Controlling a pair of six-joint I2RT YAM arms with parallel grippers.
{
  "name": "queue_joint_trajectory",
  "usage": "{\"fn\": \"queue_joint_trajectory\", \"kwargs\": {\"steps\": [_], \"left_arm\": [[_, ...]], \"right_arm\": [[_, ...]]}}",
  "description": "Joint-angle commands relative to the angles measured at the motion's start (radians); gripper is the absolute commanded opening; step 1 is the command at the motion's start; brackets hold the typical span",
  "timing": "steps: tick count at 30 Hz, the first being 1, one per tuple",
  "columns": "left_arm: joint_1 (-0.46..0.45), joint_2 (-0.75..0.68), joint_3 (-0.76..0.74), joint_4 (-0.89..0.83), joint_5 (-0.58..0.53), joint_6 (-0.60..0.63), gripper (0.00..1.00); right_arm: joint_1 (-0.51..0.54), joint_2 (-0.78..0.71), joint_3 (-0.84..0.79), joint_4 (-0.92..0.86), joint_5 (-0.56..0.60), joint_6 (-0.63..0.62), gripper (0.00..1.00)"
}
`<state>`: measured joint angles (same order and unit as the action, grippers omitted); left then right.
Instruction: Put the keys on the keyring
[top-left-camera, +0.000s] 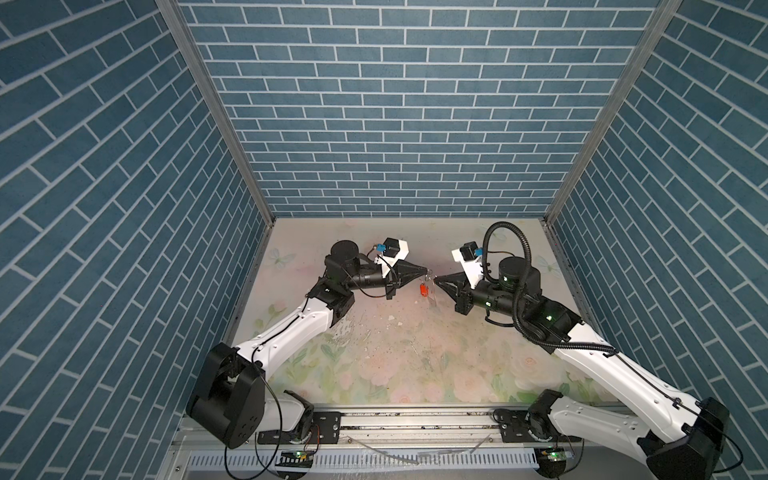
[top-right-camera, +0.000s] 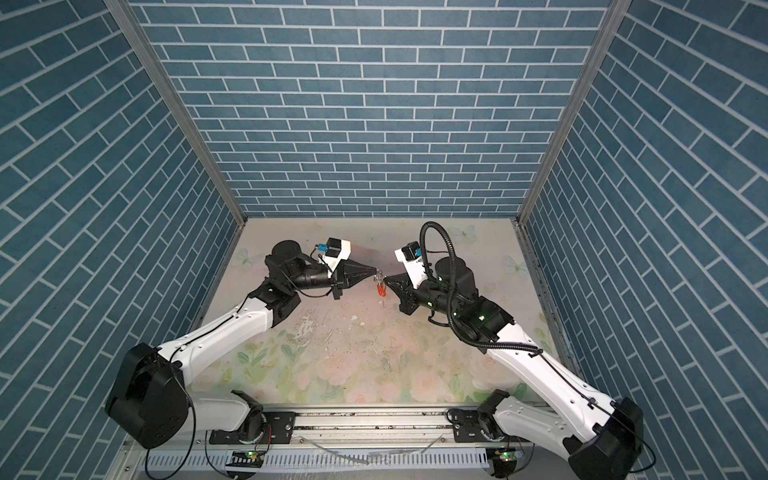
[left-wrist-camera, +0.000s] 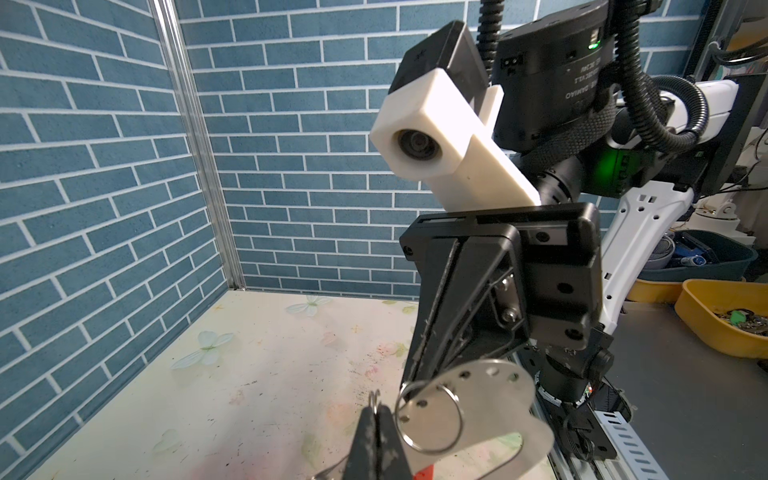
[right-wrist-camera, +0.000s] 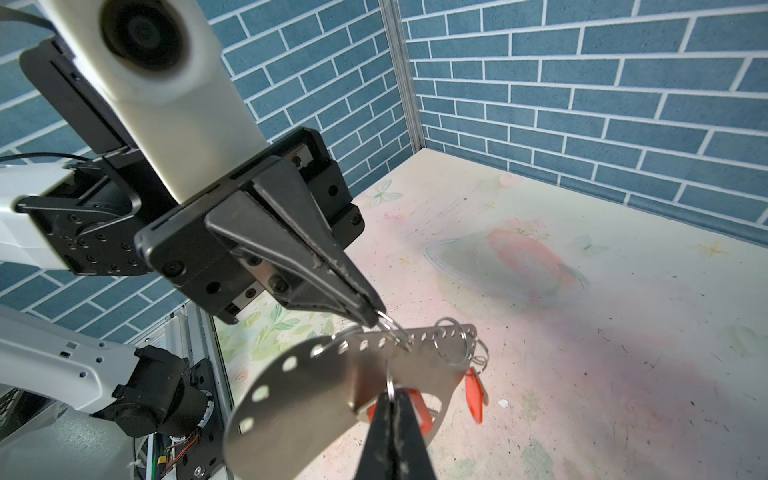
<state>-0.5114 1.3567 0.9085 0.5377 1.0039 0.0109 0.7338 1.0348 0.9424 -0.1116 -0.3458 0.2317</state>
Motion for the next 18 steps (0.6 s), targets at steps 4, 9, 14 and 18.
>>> {"fn": "queue_joint_trajectory", "kwargs": {"steps": [4,9,14,18], "left_arm": [[0.005,-0.018,-0.004,0.040,0.017,-0.012,0.00],[0.004,-0.011,0.003,0.025,0.041,-0.016,0.00],[0.005,-0.011,0.001,0.022,0.049,-0.014,0.00],[0.005,-0.010,0.004,0.016,0.058,-0.016,0.00]], "right_arm": [[-0.001,-0.024,0.008,0.023,-0.014,0.014,0.00],[-0.002,-0.015,0.021,0.024,-0.005,0.009,0.00],[-0.001,-0.007,0.029,0.023,0.015,0.006,0.00],[-0.002,-0.006,0.033,0.026,0.023,0.004,0.00]]}}
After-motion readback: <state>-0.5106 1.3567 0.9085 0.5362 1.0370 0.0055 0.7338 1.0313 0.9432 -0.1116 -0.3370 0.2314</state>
